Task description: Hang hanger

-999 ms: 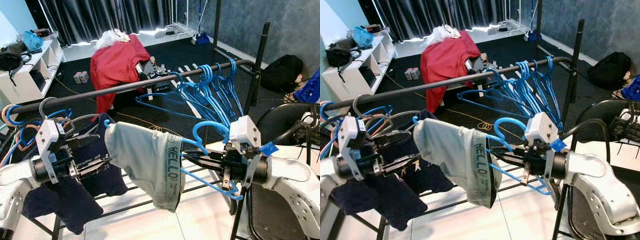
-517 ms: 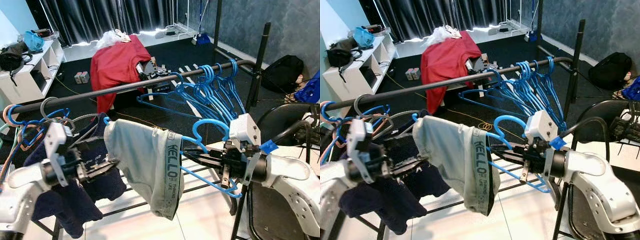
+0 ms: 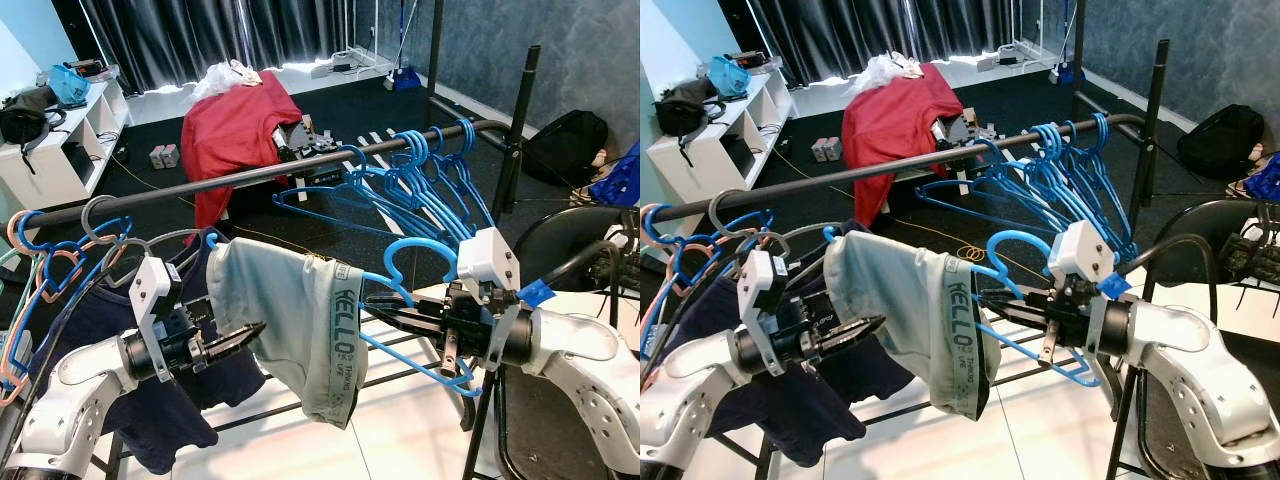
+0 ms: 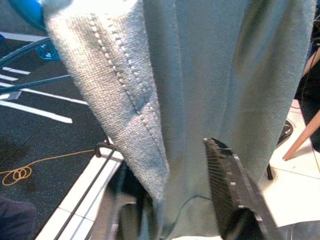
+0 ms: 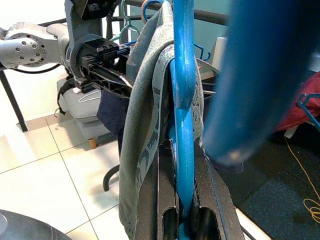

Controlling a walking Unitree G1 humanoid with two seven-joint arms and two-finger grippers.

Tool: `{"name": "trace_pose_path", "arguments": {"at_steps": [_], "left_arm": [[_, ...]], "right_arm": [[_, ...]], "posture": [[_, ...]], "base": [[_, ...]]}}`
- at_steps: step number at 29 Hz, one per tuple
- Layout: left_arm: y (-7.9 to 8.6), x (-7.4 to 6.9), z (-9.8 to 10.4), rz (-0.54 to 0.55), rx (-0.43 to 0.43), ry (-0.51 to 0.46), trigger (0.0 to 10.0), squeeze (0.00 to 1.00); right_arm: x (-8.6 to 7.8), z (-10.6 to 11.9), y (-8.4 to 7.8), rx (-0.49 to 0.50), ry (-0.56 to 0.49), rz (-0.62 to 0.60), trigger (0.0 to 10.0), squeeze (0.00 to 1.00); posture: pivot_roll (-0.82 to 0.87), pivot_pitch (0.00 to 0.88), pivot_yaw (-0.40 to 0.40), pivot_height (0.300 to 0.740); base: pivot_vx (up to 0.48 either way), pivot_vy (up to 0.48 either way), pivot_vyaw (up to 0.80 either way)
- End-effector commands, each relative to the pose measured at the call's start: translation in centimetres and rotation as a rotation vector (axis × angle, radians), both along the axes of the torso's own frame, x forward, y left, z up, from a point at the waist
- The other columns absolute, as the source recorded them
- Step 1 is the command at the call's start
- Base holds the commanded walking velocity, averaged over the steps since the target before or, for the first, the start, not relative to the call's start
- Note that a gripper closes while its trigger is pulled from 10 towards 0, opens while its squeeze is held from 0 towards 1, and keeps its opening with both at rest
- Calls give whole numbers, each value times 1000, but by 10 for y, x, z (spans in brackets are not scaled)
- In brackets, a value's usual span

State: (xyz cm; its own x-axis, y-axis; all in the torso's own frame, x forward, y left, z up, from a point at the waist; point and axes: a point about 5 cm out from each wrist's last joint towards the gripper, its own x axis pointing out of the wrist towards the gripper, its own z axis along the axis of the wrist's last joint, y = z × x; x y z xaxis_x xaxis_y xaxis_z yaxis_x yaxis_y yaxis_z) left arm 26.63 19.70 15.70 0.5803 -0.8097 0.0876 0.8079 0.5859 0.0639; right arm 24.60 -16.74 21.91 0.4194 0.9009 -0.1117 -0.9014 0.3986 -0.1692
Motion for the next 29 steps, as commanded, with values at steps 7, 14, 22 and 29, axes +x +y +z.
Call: {"name": "trace_pose_path", "arguments": {"at_steps": [7,14,22,29], "left_arm": [[10,1,10,50,17,-29,0,0],[16,2,31,50,-43,-89,0,0],[20,3,42,75,-117,-123,0,0],[39,16,44,247,-145,-144,39,0]], "right_arm": [[-1,1,5,9,5,20,0,0],[3,-28,-9,-175,91,-64,0,0],[-17,-62,-13,-321,259,9,0,0],[-32,-51,-11,-243,292,106,0,0]], "posture": [[-132,0,95,740],[-132,0,96,740],[-129,0,96,740],[-136,0,97,740]], "base": [[0,0,0],[0,0,0],[0,0,0],[0,0,0]]}}
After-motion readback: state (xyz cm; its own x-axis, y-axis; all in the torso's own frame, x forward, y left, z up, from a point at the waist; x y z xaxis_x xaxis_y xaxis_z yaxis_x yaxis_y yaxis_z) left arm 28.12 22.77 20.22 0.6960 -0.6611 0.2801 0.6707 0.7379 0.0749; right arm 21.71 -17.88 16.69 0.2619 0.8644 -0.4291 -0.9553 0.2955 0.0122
